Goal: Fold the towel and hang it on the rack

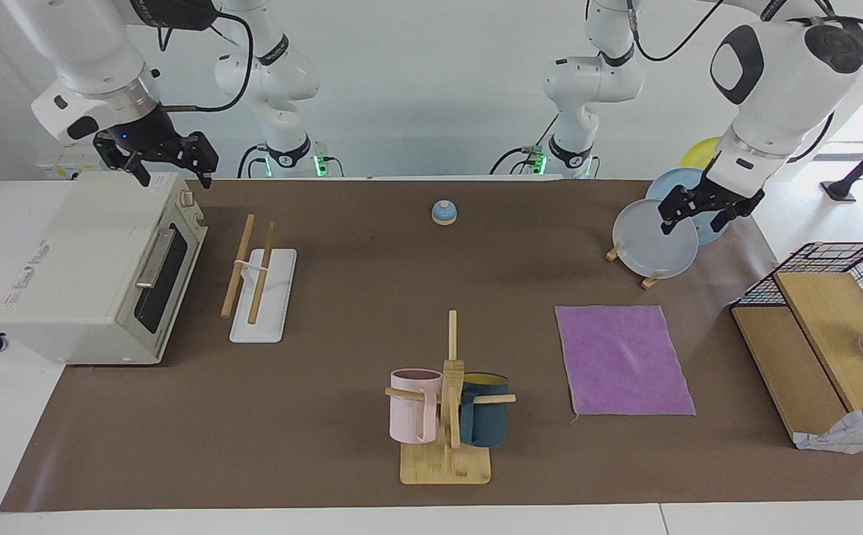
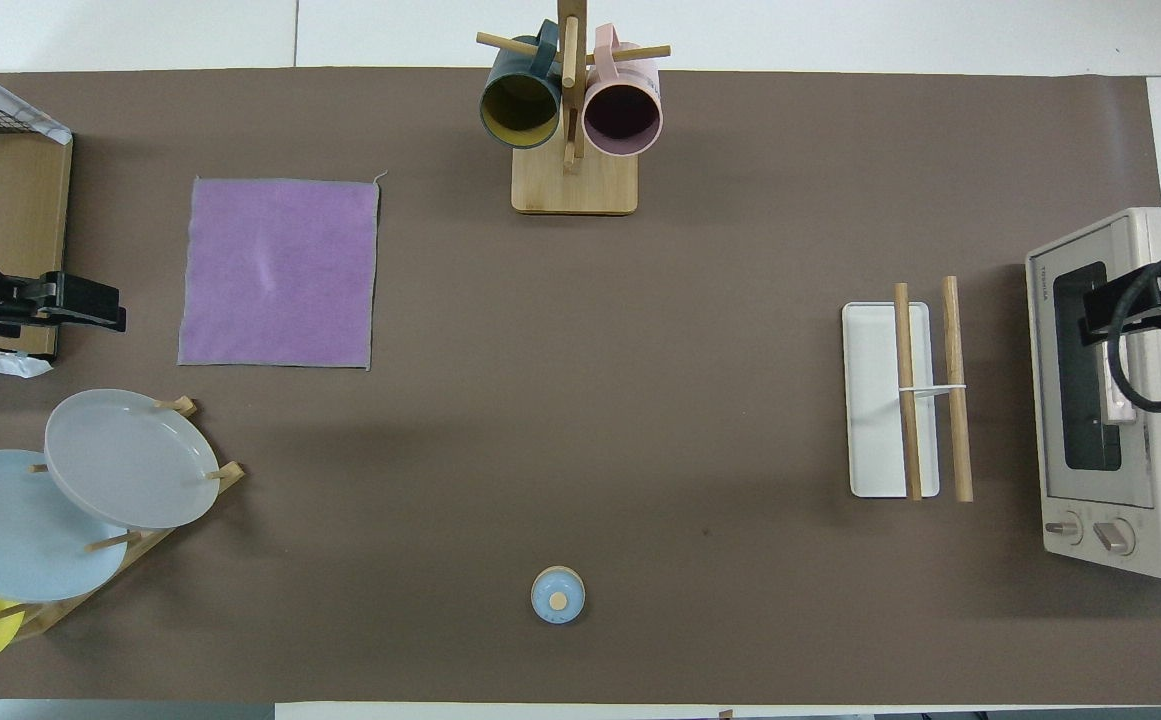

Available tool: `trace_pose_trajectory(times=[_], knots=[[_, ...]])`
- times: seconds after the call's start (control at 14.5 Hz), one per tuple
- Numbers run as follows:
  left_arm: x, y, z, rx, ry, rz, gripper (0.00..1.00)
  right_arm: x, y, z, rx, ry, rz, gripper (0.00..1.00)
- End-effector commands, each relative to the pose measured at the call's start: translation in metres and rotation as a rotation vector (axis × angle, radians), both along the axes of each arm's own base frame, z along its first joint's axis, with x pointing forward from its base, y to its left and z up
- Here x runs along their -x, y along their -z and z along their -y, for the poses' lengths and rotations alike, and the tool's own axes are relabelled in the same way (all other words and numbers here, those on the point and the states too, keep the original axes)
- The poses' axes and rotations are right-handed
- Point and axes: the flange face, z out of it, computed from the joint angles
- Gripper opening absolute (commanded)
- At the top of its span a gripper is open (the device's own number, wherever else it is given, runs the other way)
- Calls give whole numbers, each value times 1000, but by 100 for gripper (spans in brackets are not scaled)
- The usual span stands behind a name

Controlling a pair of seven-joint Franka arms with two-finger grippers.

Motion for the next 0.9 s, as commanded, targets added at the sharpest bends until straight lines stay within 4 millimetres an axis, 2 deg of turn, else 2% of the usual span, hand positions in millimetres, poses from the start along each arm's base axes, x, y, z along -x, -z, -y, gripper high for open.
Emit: trace_pose_trajectory(times=[0.0, 0.07, 0.21, 0.35, 0.48, 0.69, 0.83], knots=[[14, 48, -14, 20, -18, 21, 100, 6, -1, 4, -20, -18, 7, 100], [9, 71, -14, 30, -7, 9, 100, 6, -1, 4, -20, -18, 7, 100], [0, 105, -25, 51, -28, 6, 100, 6, 0, 4, -20, -18, 5, 100], [-6, 143, -28, 73, -26, 2, 100, 6, -1, 4, -20, -18, 7, 100], [-7, 164, -44, 106, -64, 6, 100, 6, -1, 4, -20, -18, 7, 100], [-9, 195, -53, 132, -43, -4, 99, 6, -1, 4, -20, -18, 7, 100], [-10, 211, -51, 134, -51, -4, 98, 6, -1, 4, -20, -18, 7, 100]])
